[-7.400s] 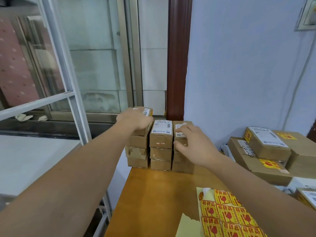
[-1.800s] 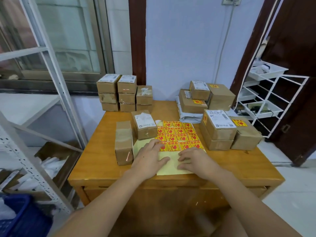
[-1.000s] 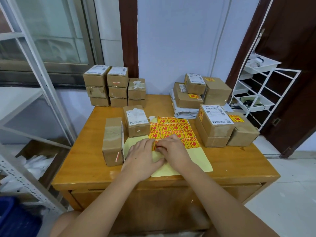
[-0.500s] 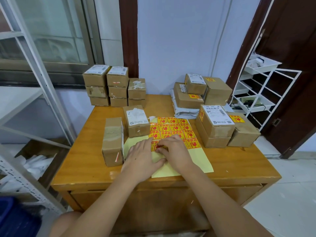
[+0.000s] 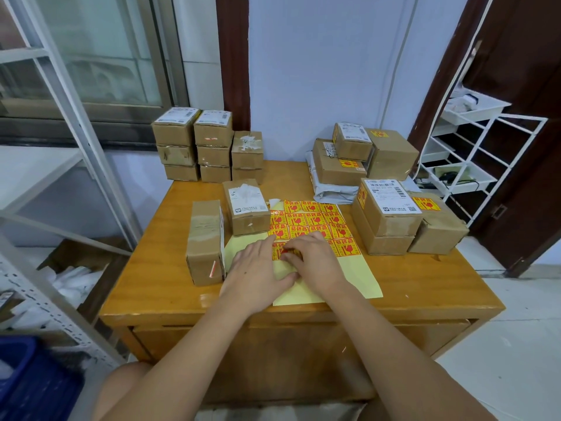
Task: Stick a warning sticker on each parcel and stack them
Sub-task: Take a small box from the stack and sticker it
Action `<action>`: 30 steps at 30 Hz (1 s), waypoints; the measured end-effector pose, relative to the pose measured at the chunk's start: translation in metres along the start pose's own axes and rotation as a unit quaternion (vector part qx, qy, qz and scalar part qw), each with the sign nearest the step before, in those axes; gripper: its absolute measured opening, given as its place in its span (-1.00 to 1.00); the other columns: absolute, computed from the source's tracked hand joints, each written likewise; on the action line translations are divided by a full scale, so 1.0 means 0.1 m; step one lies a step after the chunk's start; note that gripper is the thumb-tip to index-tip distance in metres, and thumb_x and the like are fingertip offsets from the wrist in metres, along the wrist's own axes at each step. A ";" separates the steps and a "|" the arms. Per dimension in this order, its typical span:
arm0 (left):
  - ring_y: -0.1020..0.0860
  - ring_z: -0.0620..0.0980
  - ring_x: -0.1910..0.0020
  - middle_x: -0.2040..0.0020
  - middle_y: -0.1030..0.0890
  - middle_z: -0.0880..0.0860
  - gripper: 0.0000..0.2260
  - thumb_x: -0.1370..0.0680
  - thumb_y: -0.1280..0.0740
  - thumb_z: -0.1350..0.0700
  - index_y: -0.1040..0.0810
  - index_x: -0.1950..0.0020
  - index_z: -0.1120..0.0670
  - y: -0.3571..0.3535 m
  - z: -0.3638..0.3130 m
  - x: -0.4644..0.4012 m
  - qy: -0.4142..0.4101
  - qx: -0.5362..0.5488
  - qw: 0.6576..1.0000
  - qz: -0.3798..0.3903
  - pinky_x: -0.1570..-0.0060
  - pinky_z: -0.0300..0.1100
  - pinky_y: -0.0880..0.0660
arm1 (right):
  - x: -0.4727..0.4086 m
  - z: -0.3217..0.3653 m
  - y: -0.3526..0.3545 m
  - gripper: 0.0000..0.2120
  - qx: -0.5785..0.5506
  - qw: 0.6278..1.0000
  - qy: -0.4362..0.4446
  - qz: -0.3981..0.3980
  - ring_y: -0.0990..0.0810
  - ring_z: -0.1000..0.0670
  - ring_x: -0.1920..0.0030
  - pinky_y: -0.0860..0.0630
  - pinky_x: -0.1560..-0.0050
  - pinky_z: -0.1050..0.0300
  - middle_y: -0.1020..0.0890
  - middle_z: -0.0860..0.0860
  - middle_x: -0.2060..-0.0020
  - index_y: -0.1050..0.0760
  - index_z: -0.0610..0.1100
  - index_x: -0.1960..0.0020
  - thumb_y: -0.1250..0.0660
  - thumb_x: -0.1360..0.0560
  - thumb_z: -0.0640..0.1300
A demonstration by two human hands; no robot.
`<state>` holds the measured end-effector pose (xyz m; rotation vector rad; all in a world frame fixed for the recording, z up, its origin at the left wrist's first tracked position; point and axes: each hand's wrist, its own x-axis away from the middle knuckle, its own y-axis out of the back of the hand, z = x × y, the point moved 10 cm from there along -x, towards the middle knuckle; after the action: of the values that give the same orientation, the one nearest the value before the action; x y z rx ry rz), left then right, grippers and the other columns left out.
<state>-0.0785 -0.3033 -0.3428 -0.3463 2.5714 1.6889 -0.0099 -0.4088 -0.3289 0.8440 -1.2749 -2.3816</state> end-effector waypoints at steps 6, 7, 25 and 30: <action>-0.27 -0.01 -0.52 -0.53 -0.33 -0.03 -0.21 -0.55 -0.23 -0.39 -0.12 -0.63 -0.01 0.00 0.00 0.00 -0.003 -0.008 1.000 -0.005 -0.52 -0.02 -0.17 | -0.02 -0.06 0.00 -0.73 -0.007 1.000 -0.021 -0.003 -0.40 0.04 -0.13 -0.43 -0.20 0.06 -0.65 0.09 -0.10 -0.64 -0.04 -0.23 -0.39 -0.58 0.03; -0.27 -0.02 -0.52 -0.52 -0.34 -0.04 -0.24 -0.55 -0.23 -0.39 -0.16 -0.62 -0.01 0.00 -0.01 0.00 -0.007 -0.013 1.000 -0.009 -0.51 -0.03 -0.17 | -0.02 -0.05 -0.01 -0.74 -0.003 1.000 -0.017 -0.004 -0.40 0.04 -0.13 -0.44 -0.20 0.04 -0.65 0.09 -0.11 -0.64 -0.05 -0.23 -0.37 -0.59 0.01; -0.30 -0.07 -0.46 -0.43 -0.38 -0.09 -0.35 -0.56 -0.23 -0.37 -0.33 -0.55 -0.07 -0.01 -0.01 0.00 -0.022 -0.018 0.999 -0.017 -0.49 -0.05 -0.20 | -0.03 -0.06 -0.08 -0.67 0.059 0.998 -0.025 0.029 -0.36 -0.04 -0.25 -0.39 -0.29 -0.02 -0.45 0.01 -0.23 -0.49 -0.05 -0.42 -0.21 -0.68 -0.06; -0.31 -0.07 -0.46 -0.42 -0.39 -0.09 -0.36 -0.56 -0.23 -0.37 -0.34 -0.54 -0.06 0.00 -0.02 0.00 -0.023 -0.020 0.999 -0.019 -0.48 -0.04 -0.22 | -0.03 -0.07 -0.06 -0.69 0.052 0.997 -0.043 0.021 -0.37 -0.06 -0.29 -0.41 -0.32 -0.04 -0.42 -0.03 -0.27 -0.52 -0.09 -0.38 -0.21 -0.68 -0.06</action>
<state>-0.0784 -0.3049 -0.3426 -0.3515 2.4865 1.7163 -0.0036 -0.4086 -0.3354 0.7446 -1.4473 -2.3589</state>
